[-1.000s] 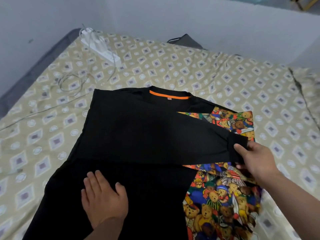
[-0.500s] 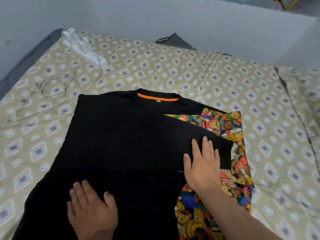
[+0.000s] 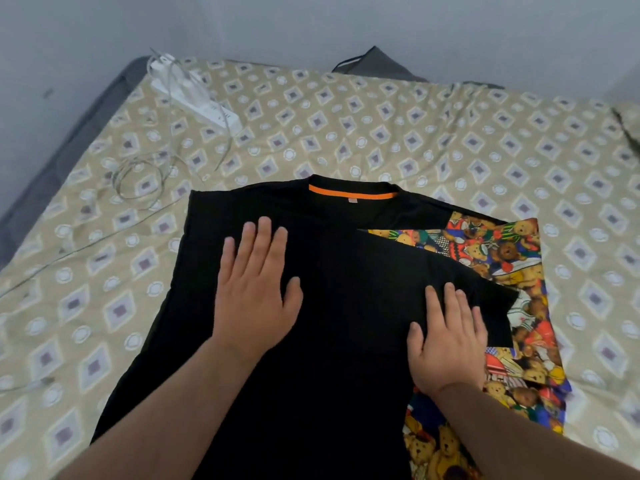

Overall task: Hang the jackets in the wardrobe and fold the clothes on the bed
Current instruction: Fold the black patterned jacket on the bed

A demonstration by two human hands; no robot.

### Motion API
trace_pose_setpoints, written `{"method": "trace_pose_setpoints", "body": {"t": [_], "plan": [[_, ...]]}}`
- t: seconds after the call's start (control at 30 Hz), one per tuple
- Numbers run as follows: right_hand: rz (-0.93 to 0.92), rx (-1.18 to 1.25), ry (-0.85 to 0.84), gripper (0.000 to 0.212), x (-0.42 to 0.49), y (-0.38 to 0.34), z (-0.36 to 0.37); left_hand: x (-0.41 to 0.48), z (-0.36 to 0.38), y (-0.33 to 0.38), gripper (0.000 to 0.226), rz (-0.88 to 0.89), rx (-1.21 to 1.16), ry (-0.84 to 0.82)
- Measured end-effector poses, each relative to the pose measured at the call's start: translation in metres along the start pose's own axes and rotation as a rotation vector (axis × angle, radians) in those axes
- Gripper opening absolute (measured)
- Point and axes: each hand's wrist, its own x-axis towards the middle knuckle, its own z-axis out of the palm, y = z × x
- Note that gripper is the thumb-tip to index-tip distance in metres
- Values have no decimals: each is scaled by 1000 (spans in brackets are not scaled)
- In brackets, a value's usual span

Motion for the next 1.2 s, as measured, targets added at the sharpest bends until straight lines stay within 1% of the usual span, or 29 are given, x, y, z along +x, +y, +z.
{"method": "trace_pose_setpoints", "body": {"t": [0.07,0.1,0.13,0.17,0.27,0.37,0.47,0.63,0.87,1.07,1.2], "plan": [[7,3,4,71,0,0,0,24,15,-36,69,-151,117,-163],[8,6,7,71,0,-1,1,24,23,-55,72,-247,129,-240],[5,0,11,71,0,-1,3,20,31,-71,78,-309,122,-284],[2,-14,11,70,0,-1,5,15,37,-81,81,-330,109,-295],[11,-52,0,70,1,0,7,11,49,-83,84,-316,93,-241],[12,-73,-6,70,2,-1,5,11,46,-80,82,-331,68,-224],[10,-72,0,69,2,-1,6,11,41,-78,80,-345,59,-246],[4,-72,10,68,3,1,7,12,44,-76,79,-350,48,-221],[-2,-44,-35,67,4,3,5,13,48,-76,79,-353,79,-261],[-25,43,10,66,3,5,-1,16,52,-77,79,-374,98,-291],[-45,82,65,65,3,6,0,15,54,-78,79,-381,117,-279]]}}
